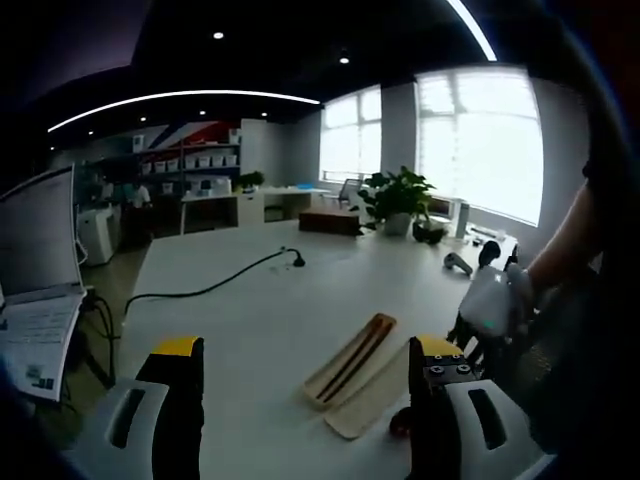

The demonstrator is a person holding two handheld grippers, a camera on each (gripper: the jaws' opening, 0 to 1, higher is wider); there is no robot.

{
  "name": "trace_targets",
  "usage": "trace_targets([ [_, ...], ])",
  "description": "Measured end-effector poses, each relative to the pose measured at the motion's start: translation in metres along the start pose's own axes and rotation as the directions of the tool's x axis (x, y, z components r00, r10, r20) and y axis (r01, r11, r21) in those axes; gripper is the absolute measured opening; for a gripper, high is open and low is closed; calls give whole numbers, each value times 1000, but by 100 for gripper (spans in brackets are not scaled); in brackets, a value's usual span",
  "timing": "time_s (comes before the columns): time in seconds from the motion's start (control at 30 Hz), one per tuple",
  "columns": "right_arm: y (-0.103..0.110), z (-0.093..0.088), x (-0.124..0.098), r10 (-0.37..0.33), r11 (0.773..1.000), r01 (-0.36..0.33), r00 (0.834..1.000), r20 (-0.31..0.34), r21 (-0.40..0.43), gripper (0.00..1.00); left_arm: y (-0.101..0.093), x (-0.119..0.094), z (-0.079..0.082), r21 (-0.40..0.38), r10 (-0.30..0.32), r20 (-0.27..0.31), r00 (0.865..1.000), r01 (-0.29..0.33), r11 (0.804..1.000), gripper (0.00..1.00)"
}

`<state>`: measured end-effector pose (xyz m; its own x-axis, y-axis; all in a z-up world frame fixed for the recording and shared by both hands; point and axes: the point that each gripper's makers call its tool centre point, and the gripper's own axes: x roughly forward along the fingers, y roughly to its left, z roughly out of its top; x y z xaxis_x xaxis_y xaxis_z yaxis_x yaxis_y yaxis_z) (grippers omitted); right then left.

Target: Arrange the utensils inside the cutlery case until each visible utensil rests in its matching compartment.

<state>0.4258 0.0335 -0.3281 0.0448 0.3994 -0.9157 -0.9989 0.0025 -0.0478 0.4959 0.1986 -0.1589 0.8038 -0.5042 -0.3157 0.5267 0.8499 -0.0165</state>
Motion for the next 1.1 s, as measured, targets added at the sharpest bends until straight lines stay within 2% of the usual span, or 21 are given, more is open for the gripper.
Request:
trace_targets([
  [0.3, -31, 1, -11, -50, 999, 51, 999, -10, 19, 0, -1, -1, 0, 2, -4, 0, 1000, 4, 1000, 87],
  [0.53, -53, 7, -15, -75, 997, 74, 997, -23, -31, 0, 0, -1, 0, 0, -2, 1, 1000, 2, 1000, 87],
  [0.67, -73, 10, -15, -95, 992, 91, 995, -43, -89, 0, -1, -1, 0, 0, -3, 0, 1000, 3, 1000, 87],
  [0.9, -108, 16, -11, -119, 985, 109, 991, -66, -137, 0, -2, 0, -3, 0, -8, -13, 1000, 8, 1000, 87],
  [1.1, -120, 16, 0, -115, 981, 99, 989, -94, -166, 0, -1, 1, -4, -4, -8, -15, 1000, 8, 1000, 87],
])
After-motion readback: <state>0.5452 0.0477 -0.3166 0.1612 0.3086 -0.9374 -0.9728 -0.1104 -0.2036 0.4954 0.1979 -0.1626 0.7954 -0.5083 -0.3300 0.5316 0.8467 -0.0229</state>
